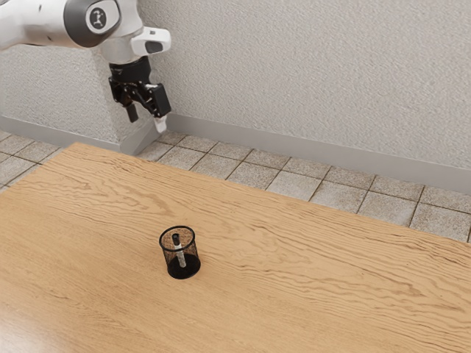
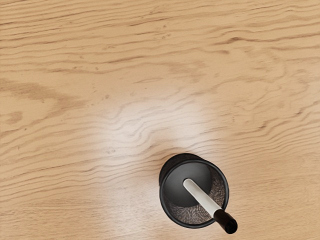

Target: Take the marker out of the pen holder and place it to the left of the pen holder.

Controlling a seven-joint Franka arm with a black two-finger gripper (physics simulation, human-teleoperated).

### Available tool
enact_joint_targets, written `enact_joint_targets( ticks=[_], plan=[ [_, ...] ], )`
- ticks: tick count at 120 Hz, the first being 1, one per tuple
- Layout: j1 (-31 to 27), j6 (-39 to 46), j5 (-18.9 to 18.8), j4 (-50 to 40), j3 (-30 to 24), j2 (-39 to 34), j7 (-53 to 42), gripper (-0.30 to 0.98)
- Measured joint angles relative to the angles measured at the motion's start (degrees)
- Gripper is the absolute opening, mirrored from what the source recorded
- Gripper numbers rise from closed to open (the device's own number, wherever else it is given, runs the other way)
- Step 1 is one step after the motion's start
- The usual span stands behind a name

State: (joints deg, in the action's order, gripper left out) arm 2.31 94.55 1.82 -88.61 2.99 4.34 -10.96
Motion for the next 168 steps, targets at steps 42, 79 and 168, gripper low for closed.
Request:
enact_joint_targets(
  ticks=[42,79,168],
  plan=[
    [-3.3,3.7,-2.8,-12.4,-5.8,-6.7,0.1,0.69],
    [0.3,19.6,-8.8,-32.4,-10.6,-8.2,-4.6,0.69],
    [0.0,33.9,-14.8,-37.2,-12.9,0.0,-9.7,0.69]
  ],
)
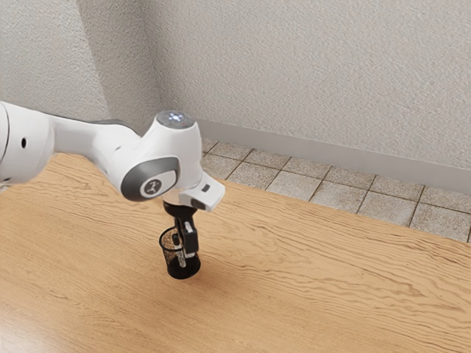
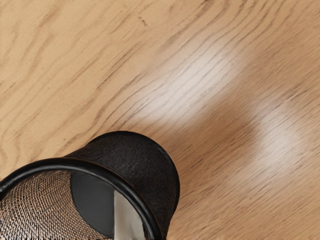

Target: Take the marker out of the pen holder and place it to the left of the pen holder.

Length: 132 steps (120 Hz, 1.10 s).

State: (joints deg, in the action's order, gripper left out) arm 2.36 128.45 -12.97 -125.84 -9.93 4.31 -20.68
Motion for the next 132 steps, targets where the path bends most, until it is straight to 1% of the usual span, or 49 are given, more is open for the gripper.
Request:
enact_joint_targets(
  ticks=[22,26,30,43,50,59,73,92,102,112,122,128,132],
  plan=[
    [-0.5,-0.1,0.0,-1.3,0.1,-0.9,-0.6,0.69],
    [-0.5,-0.2,0.0,-1.4,0.1,-1.0,-0.7,0.67],
    [-0.6,-0.2,0.0,-1.5,0.2,-1.1,-0.7,0.61],
    [-0.7,-0.5,0.0,-1.5,0.2,-2.1,-1.0,0.31],
    [-0.6,-0.7,0.0,-1.4,0.2,-2.2,-1.1,0.19],
    [-0.5,-1.0,0.0,-1.4,0.4,-2.3,-1.2,0.09],
    [-0.1,-1.1,-0.2,-1.4,1.0,-2.4,-1.2,-0.02],
    [-0.6,-1.7,-0.7,-1.1,1.6,-4.3,-0.9,-0.06],
    [-0.6,-4.3,-0.5,2.1,2.2,-6.4,-0.6,-0.08],
    [-0.3,-9.5,0.1,8.0,3.3,-7.6,-0.5,-0.09],
    [0.3,-16.2,1.6,13.8,5.9,-7.6,-0.4,-0.09],
    [0.6,-20.5,2.3,16.8,8.2,-6.7,-0.4,-0.10],
    [0.3,-23.9,2.7,19.8,9.4,-4.7,-0.3,-0.10]
  ],
)
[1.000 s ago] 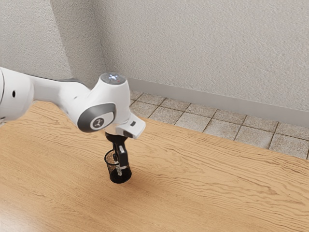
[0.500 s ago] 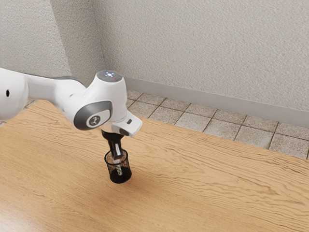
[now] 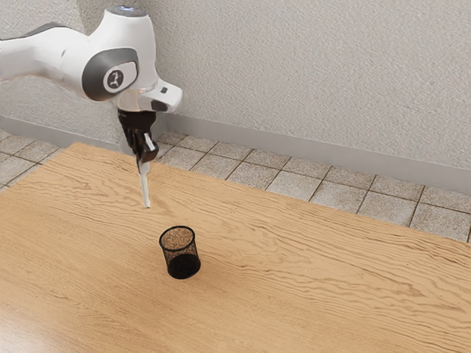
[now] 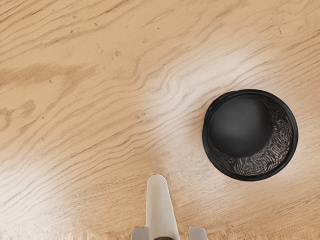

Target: Take the marker out of the pen holder and place it to the left of the pen holder.

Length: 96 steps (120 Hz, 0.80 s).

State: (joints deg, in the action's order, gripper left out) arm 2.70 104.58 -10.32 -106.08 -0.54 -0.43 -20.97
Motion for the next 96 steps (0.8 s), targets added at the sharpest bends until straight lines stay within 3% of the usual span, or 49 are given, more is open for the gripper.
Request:
enact_joint_targets(
  ticks=[11,24,39,49,96],
  plan=[
    [-1.7,-9.9,1.2,8.4,2.1,7.0,0.7,-0.10],
    [-2.3,-19.7,4.6,12.3,5.6,12.3,3.2,-0.10],
    [-2.0,-31.8,7.8,24.6,7.8,25.4,8.0,-0.09],
    [-2.0,-37.8,9.6,28.2,10.0,31.0,10.7,-0.09],
    [-2.2,-47.4,12.5,32.5,12.5,43.9,19.4,-0.10]
  ],
)
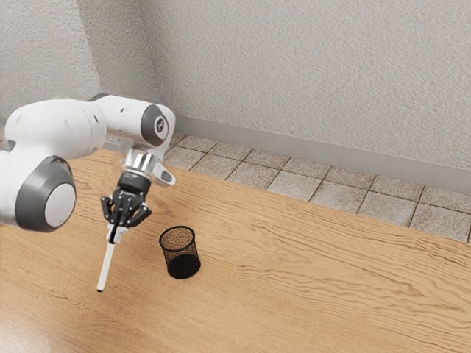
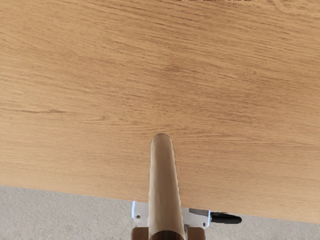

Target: Take the marker out of the pen holder and place it to the left of the pen holder.

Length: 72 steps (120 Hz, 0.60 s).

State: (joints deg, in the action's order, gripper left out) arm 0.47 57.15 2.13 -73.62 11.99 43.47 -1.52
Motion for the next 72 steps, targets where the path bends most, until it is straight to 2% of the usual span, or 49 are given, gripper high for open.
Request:
enact_joint_targets(
  ticks=[48,56,72],
  plan=[
    [-0.8,-0.3,0.4,2.7,-0.1,5.1,4.3,-0.09],
    [-0.8,-0.3,0.6,2.8,-0.1,5.2,4.8,-0.01],
    [-0.8,-0.3,1.0,2.8,0.0,5.2,5.8,0.28]
  ],
)
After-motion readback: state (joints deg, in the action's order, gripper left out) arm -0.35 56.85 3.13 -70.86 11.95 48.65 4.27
